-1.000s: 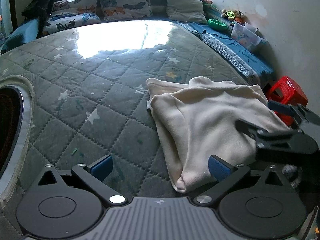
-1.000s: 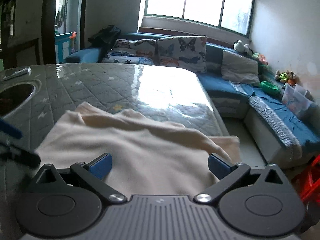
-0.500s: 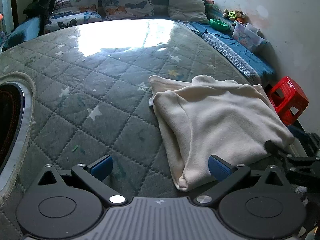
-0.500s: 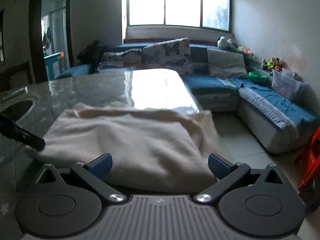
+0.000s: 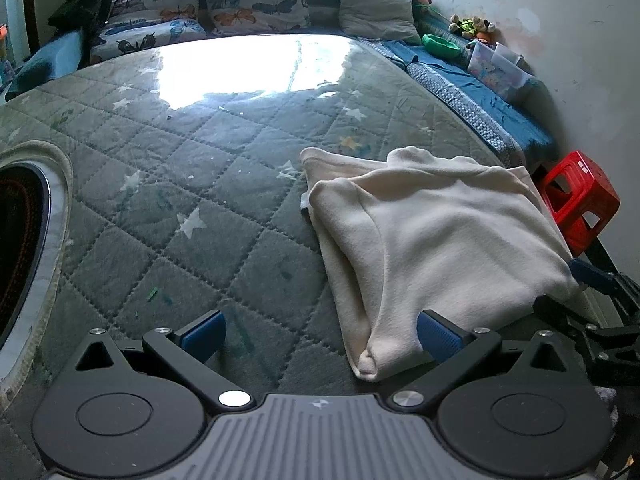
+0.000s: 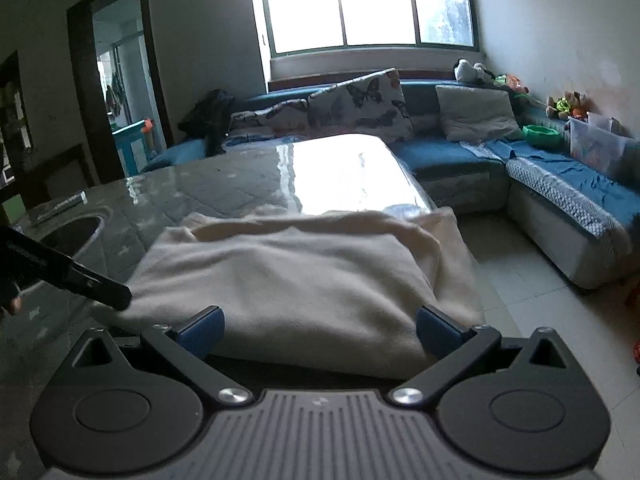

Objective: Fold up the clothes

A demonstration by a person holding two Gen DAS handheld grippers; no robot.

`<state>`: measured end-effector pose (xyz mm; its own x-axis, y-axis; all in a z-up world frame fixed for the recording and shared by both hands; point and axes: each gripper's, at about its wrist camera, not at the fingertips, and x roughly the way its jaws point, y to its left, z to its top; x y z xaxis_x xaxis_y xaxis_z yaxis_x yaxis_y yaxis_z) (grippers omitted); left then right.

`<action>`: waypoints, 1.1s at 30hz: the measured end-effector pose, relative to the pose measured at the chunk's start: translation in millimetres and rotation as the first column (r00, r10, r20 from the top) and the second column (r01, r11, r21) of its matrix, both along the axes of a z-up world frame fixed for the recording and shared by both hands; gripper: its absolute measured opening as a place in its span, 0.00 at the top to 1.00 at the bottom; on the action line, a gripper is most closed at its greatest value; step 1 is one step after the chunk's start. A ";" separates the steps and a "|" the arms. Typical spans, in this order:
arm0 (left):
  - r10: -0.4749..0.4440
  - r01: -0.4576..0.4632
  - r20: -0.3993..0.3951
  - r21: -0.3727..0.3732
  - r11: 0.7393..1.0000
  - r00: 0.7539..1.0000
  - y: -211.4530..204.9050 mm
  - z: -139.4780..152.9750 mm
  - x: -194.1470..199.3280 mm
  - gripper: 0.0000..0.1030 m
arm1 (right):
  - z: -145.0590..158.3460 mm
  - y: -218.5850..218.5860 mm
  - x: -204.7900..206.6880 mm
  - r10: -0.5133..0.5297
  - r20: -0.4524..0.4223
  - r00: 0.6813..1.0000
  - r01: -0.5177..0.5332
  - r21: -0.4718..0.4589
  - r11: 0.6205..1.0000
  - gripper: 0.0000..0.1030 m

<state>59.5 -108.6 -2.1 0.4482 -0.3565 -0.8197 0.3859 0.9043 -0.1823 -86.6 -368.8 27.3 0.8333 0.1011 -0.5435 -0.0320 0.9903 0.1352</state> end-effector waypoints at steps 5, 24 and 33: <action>0.002 -0.002 0.005 0.010 1.000 1.000 -2.1 0.6 -1.9 0.00 | -2.3 2.7 4.1 -0.012 -0.016 1.000 0.012 -0.002 1.000 0.00; 0.013 -0.013 0.006 0.003 1.000 1.000 2.3 6.2 -18.7 0.00 | 6.2 18.3 -3.1 -0.048 -0.040 0.998 0.046 -0.047 0.998 0.00; 0.018 -0.018 -0.002 0.011 1.000 1.000 1.1 5.7 -28.2 0.00 | 5.4 23.1 -7.1 -0.046 -0.071 0.996 0.041 -0.070 0.997 0.00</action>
